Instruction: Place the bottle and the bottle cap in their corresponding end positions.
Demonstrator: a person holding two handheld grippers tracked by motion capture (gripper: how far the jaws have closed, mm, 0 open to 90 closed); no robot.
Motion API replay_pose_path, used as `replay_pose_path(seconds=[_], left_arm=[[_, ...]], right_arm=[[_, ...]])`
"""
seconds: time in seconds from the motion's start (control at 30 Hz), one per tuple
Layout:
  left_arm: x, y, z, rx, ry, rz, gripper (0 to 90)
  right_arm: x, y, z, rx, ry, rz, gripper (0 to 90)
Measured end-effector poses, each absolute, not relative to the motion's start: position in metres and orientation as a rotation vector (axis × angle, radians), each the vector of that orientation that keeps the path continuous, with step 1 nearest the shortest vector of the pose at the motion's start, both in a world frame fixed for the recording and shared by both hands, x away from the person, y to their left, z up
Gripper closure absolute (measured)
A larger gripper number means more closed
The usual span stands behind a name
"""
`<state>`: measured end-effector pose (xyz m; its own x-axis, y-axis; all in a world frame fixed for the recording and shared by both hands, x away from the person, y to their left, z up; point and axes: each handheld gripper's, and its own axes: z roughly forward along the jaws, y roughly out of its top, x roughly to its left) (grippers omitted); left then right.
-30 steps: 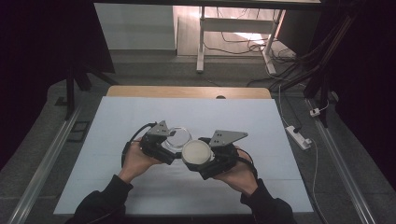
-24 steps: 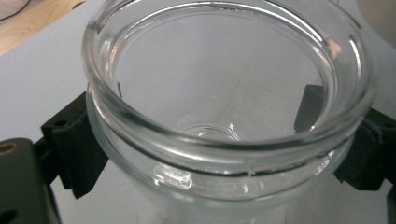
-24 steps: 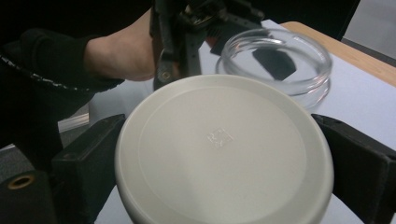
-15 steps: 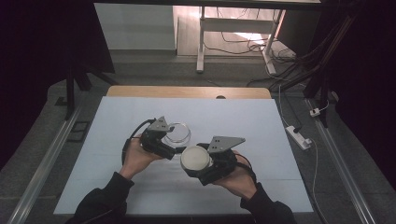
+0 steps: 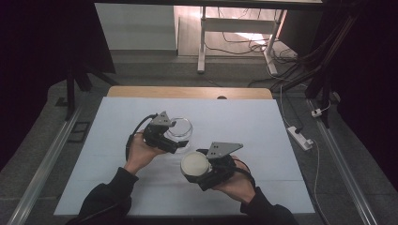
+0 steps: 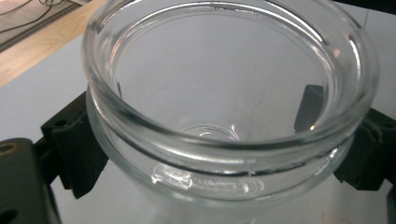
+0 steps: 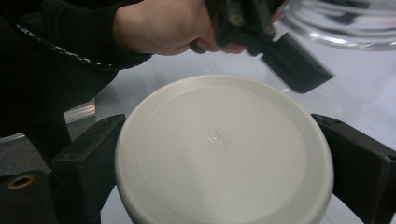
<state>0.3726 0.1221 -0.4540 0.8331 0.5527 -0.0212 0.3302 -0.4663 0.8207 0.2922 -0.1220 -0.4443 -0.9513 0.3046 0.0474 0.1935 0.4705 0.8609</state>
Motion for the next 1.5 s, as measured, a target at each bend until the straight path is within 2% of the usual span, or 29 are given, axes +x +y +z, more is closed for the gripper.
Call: replay_pose_path(seconds=[0.9,1.5], left_arm=[[0.409,0.103,-0.469,2.101,0.651,0.347,7.4],[0.431,0.098,-0.480,2.101,0.675,0.351,7.5]], right_arm=[[0.291,-0.106,-0.480,0.410,2.637,1.449,7.8],[0.303,-0.102,-0.502,0.409,2.643,1.380,7.8]])
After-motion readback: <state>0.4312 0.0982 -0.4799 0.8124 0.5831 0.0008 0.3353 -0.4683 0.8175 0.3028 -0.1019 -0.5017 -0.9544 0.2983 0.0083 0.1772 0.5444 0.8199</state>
